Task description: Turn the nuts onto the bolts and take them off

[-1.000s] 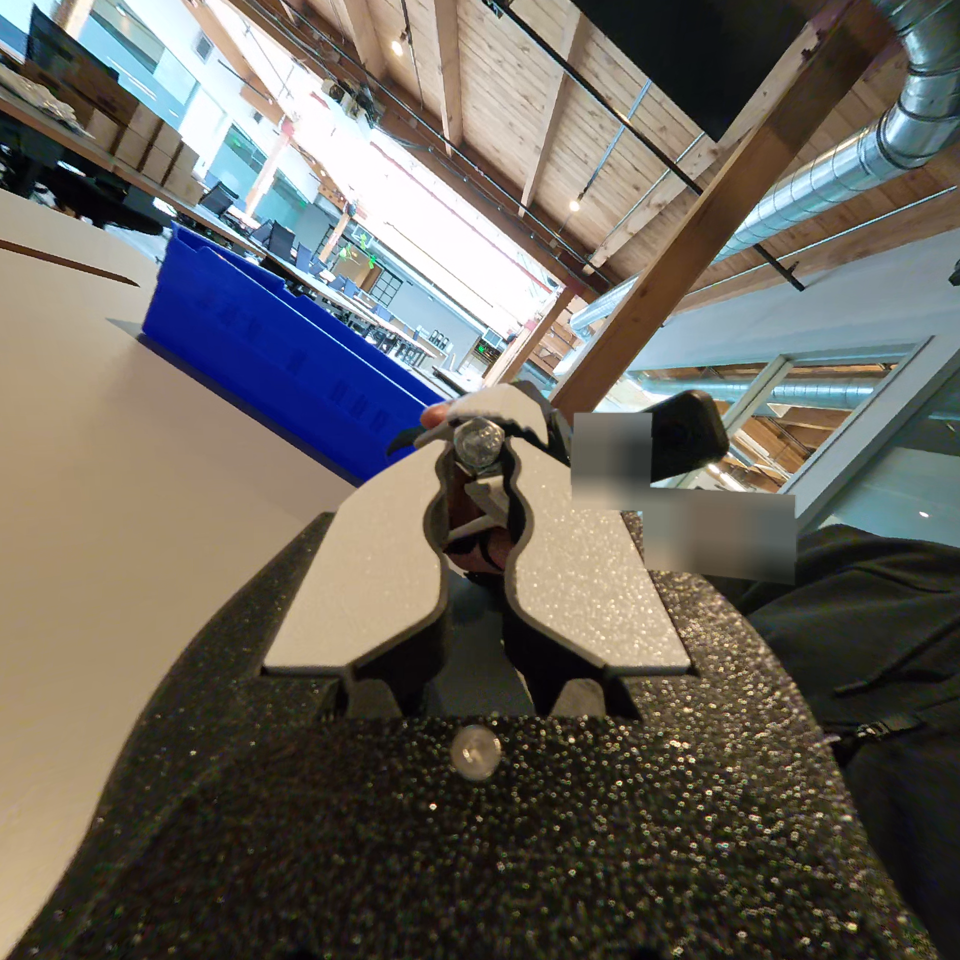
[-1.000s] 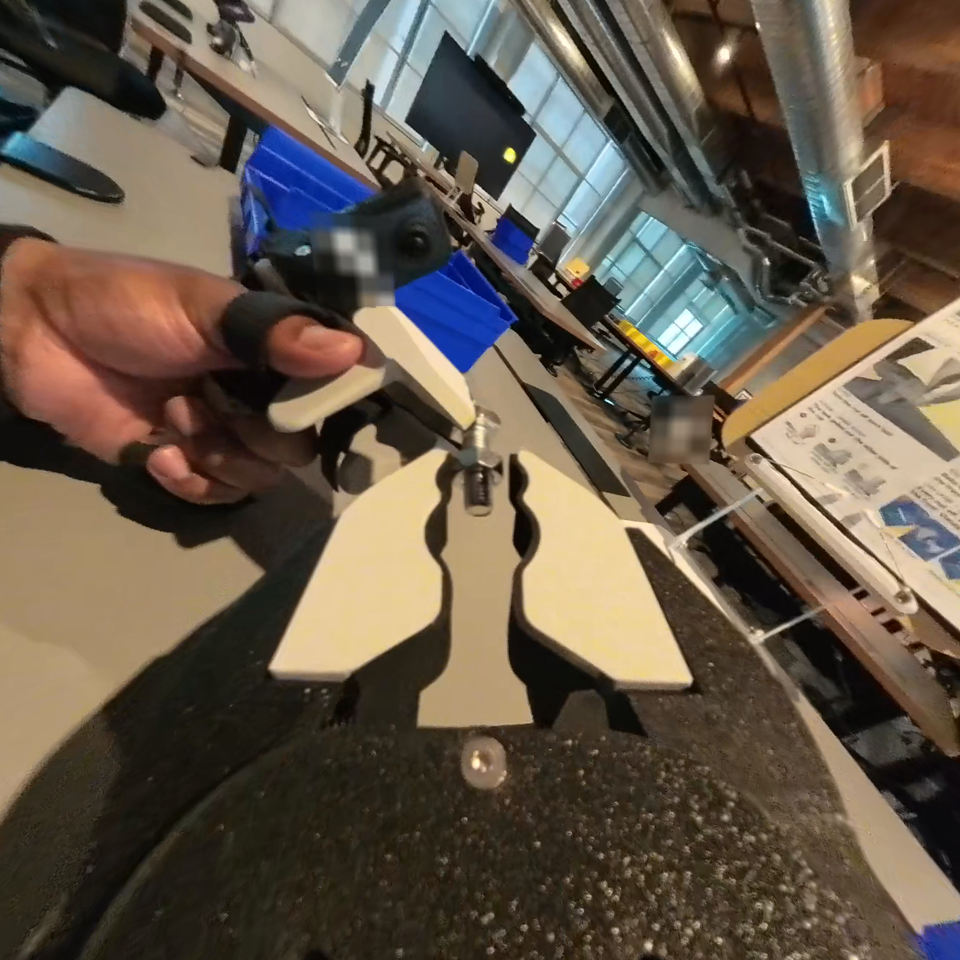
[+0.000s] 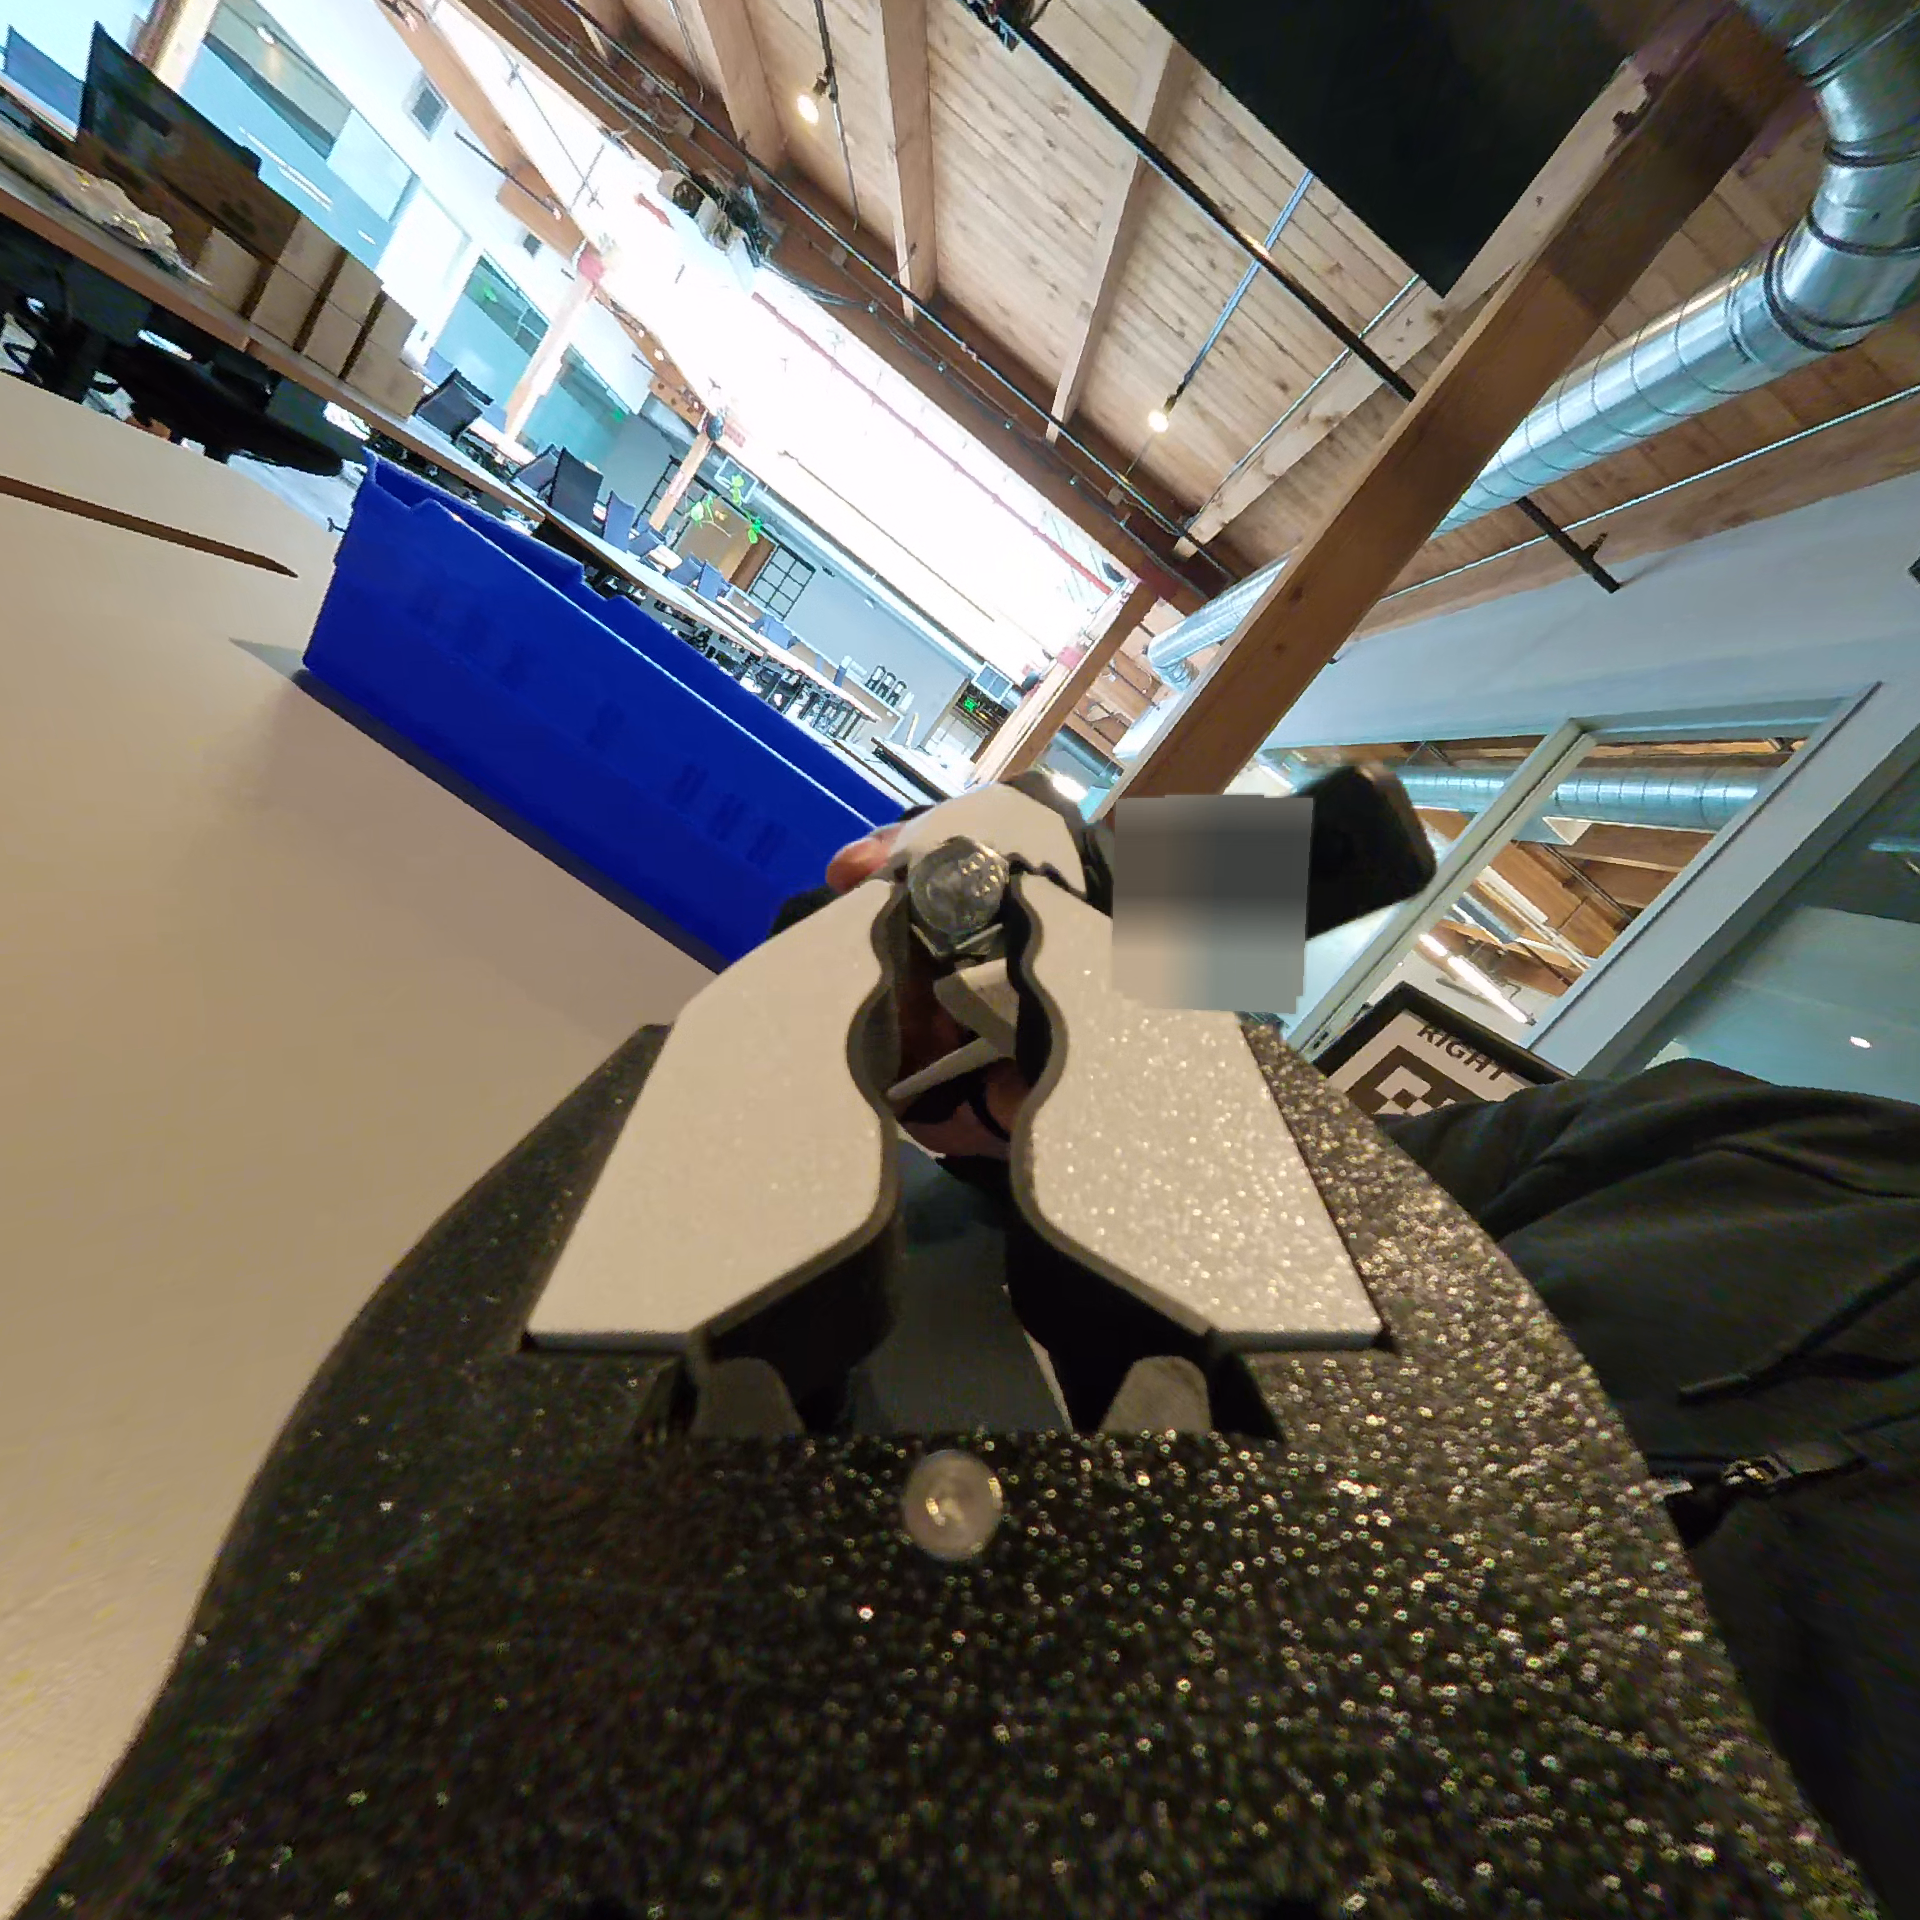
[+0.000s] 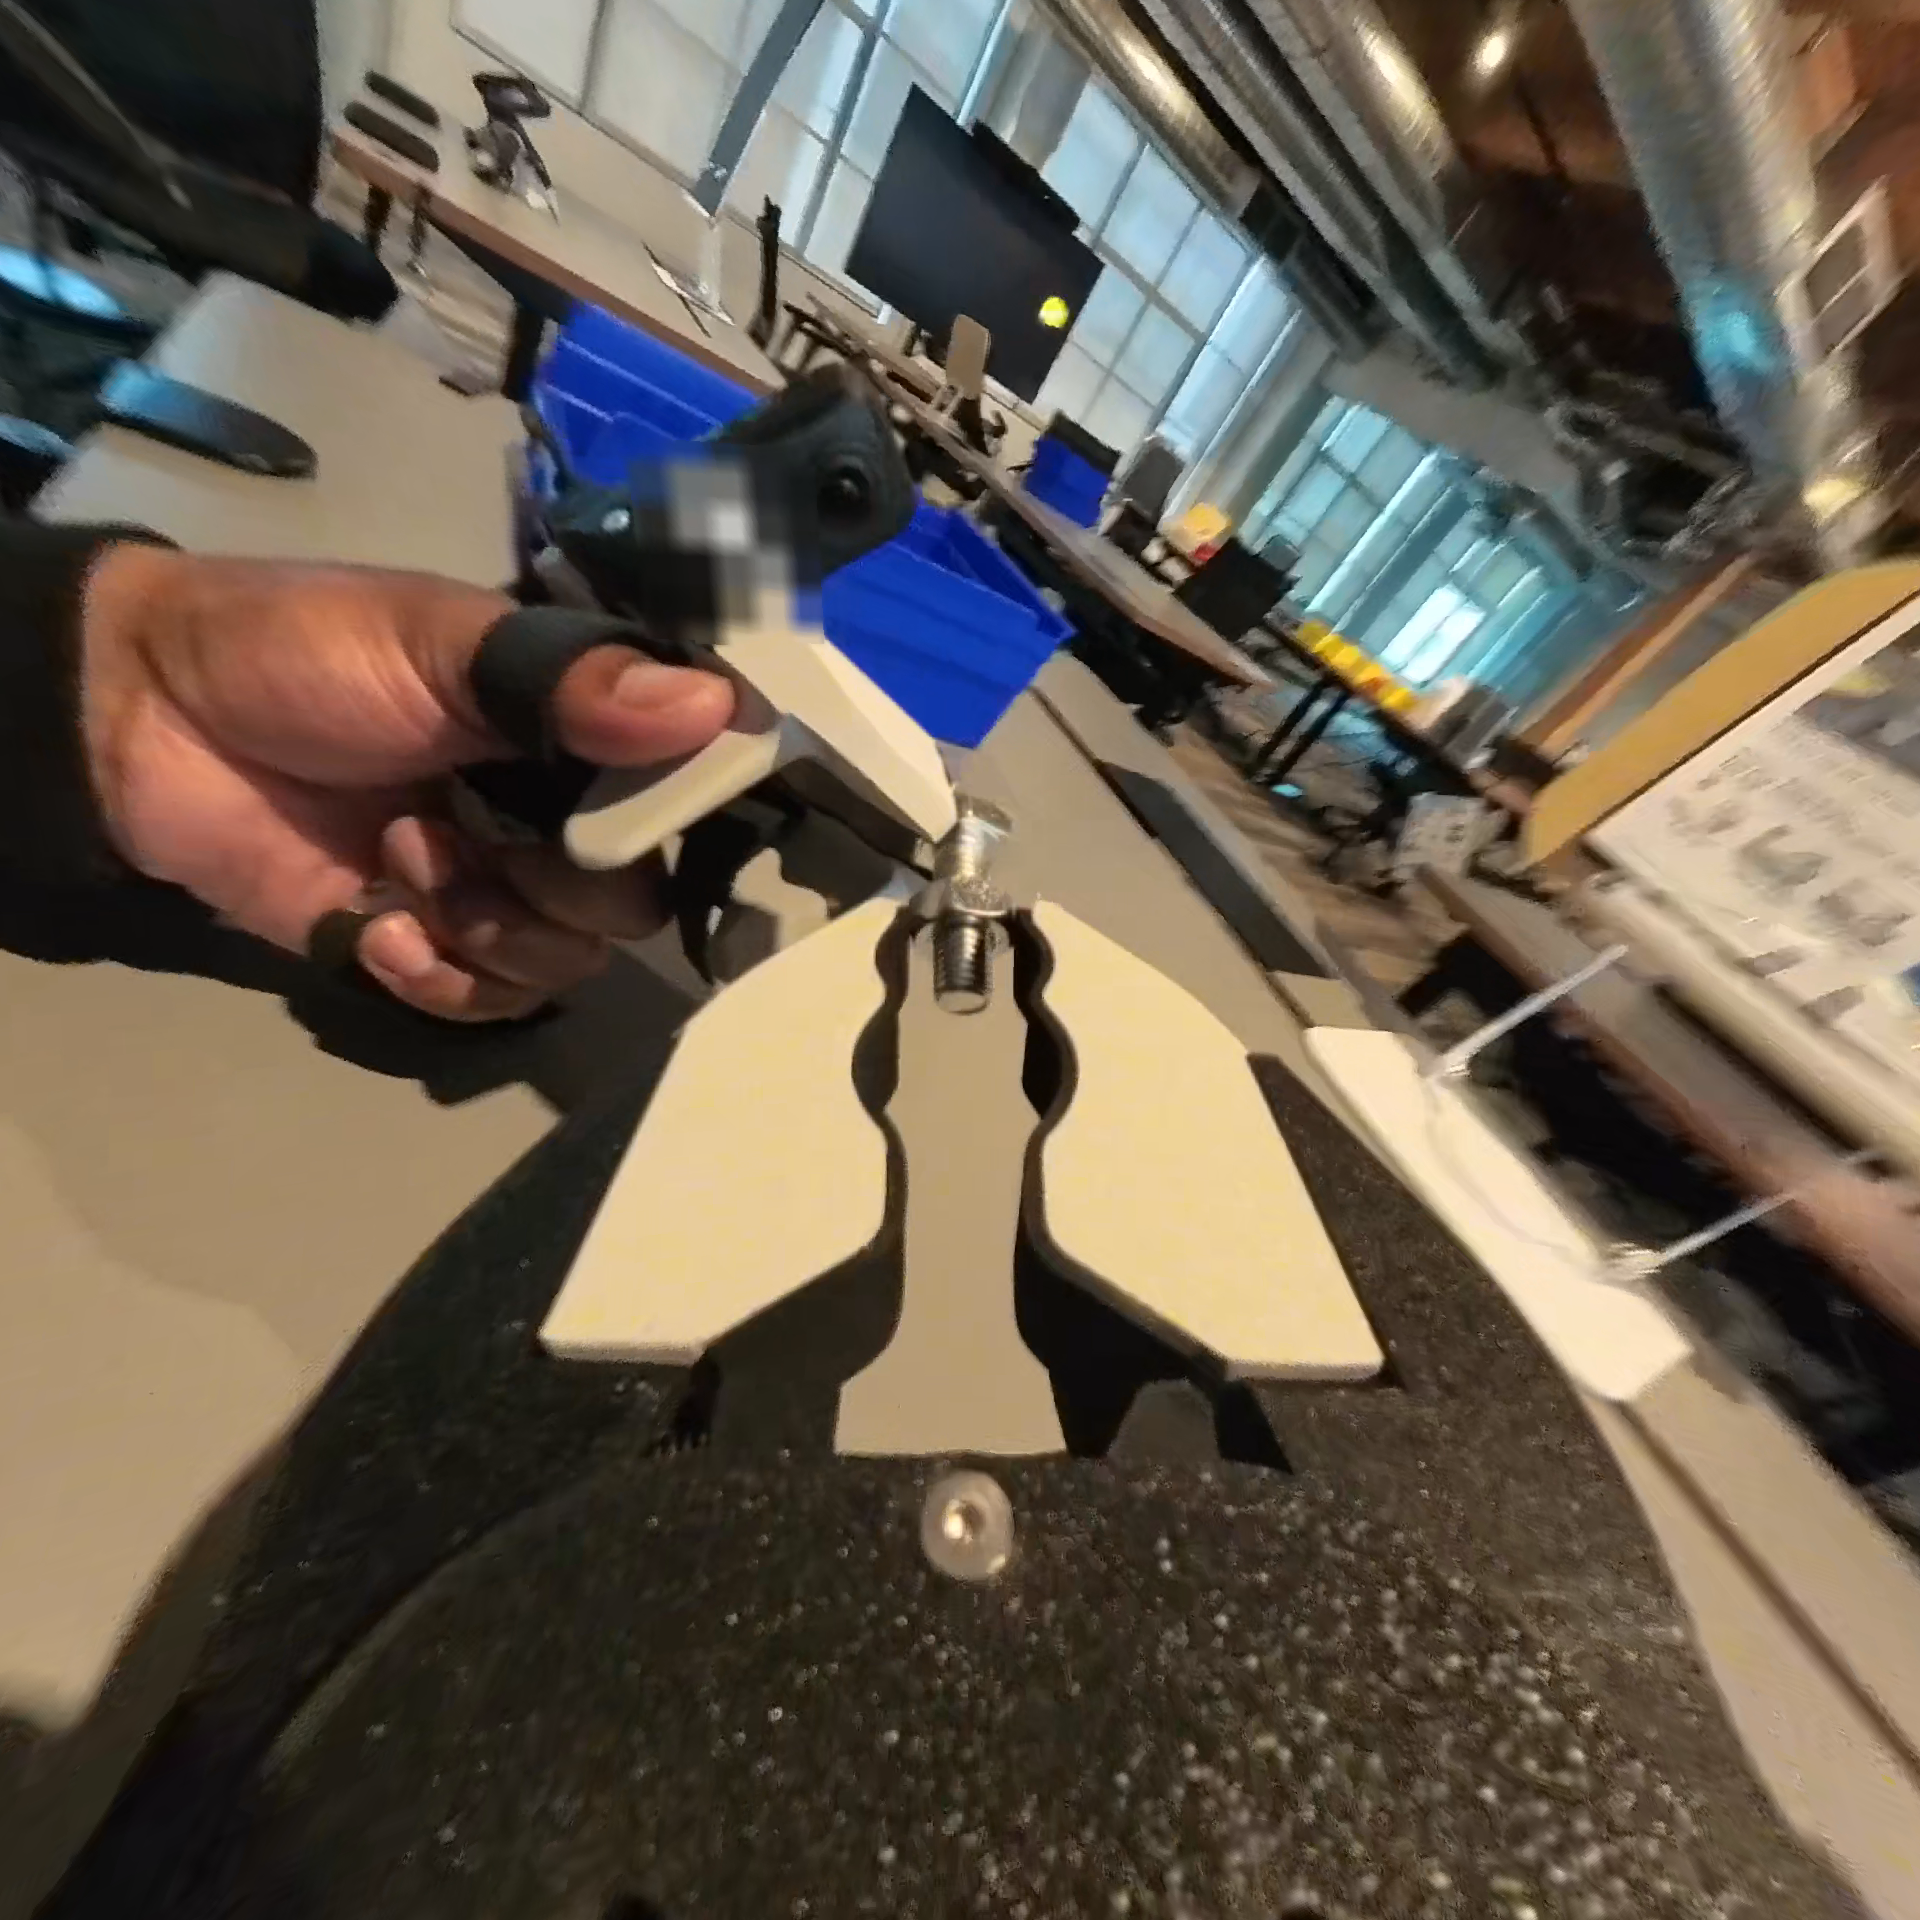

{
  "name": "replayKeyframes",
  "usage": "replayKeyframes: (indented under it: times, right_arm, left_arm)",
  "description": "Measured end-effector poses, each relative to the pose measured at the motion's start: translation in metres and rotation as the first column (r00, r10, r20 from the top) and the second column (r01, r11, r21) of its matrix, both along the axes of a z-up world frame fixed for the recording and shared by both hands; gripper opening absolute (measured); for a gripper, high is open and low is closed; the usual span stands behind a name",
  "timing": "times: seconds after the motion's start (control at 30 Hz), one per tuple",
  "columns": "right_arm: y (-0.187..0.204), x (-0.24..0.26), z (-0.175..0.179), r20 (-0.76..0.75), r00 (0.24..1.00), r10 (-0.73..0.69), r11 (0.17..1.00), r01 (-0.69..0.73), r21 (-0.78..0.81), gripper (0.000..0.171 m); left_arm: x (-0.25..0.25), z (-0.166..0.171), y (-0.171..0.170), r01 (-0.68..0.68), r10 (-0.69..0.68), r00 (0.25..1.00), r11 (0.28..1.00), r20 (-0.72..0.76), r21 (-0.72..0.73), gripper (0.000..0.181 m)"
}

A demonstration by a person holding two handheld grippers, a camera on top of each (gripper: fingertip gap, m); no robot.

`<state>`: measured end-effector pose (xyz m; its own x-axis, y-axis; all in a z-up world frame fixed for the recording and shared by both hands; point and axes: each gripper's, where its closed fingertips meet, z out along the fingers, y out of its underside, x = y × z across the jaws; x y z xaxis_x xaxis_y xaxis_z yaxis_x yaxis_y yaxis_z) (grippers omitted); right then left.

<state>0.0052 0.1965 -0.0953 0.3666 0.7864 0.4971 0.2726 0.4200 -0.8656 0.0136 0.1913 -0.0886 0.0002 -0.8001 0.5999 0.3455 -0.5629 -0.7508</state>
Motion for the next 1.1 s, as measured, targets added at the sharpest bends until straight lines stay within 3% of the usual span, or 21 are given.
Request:
replayKeyframes:
  times: [0.1, 0.2, 0.27, 0.3, 0.37, 0.43, 0.53, 0.6, 0.7, 0.8, 0.87, 0.97, 1.1]
  right_arm:
    - [-0.002, -0.001, -0.002, -0.102, 0.988, 0.115, 0.957, -0.138, -0.254, 0.019]
    - [-0.008, -0.001, -0.003, -0.287, 0.928, 0.239, 0.751, -0.364, -0.551, 0.018]
    - [-0.011, 0.001, -0.001, -0.394, 0.878, 0.272, 0.619, -0.473, -0.627, 0.019]
    - [-0.012, 0.001, 0.000, -0.419, 0.864, 0.279, 0.593, -0.498, -0.633, 0.020]
    - [-0.013, -0.001, 0.002, -0.411, 0.866, 0.284, 0.625, -0.492, -0.605, 0.031]
    - [-0.014, -0.004, 0.000, -0.333, 0.899, 0.284, 0.724, -0.429, -0.541, 0.040]
    - [-0.008, -0.005, -0.004, -0.165, 0.965, 0.203, 0.910, -0.249, -0.333, 0.046]
    - [-0.006, -0.005, -0.005, -0.072, 0.987, 0.141, 0.973, -0.151, -0.174, 0.046]
    - [-0.001, -0.005, -0.007, -0.012, 0.998, 0.056, 0.995, -0.056, -0.078, 0.041]
    - [0.002, -0.003, -0.005, -0.042, 0.998, 0.047, 0.993, -0.051, -0.109, 0.020]
    - [-0.001, -0.003, -0.005, -0.073, 0.993, 0.093, 0.976, -0.106, -0.189, 0.020]
    - [-0.005, -0.004, -0.006, -0.175, 0.968, 0.183, 0.887, -0.239, -0.396, 0.020]
    - [-0.014, -0.003, -0.002, -0.413, 0.865, 0.284, 0.585, -0.498, -0.640, 0.020]
  left_arm:
    - [0.000, -0.001, 0.000, -0.006, 0.006, 1.000, 1.000, -0.016, 0.007, 0.016]
    - [0.002, -0.002, -0.001, -0.006, 0.007, 0.999, 1.000, -0.037, 0.021, 0.016]
    - [0.003, -0.001, -0.002, -0.002, 0.003, 0.999, 1.000, -0.036, 0.030, 0.017]
    - [0.003, 0.000, -0.002, -0.006, 0.007, 0.999, 1.000, -0.034, 0.030, 0.017]
    - [0.000, -0.001, 0.001, -0.025, 0.025, 0.999, 0.999, -0.030, 0.021, 0.016]
    - [-0.004, 0.001, 0.003, -0.037, 0.037, 0.999, 0.999, -0.005, 0.012, 0.017]
    - [-0.005, 0.002, 0.004, -0.030, 0.030, 0.999, 1.000, 0.018, -0.002, 0.016]
    - [-0.004, 0.002, 0.003, -0.022, 0.022, 1.000, 1.000, 0.015, -0.002, 0.016]
    - [-0.002, 0.001, 0.001, -0.006, 0.006, 1.000, 1.000, 0.011, 0.001, 0.016]
    - [0.001, 0.000, -0.002, 0.007, -0.007, 1.000, 1.000, -0.006, 0.009, 0.016]
    - [0.002, 0.001, -0.003, 0.006, -0.006, 1.000, 1.000, -0.015, 0.024, 0.016]
    - [0.003, 0.000, -0.003, -0.003, 0.004, 0.999, 0.999, -0.034, 0.037, 0.016]
    - [0.005, 0.001, -0.004, -0.008, 0.011, 0.998, 0.998, -0.057, 0.067, 0.017]
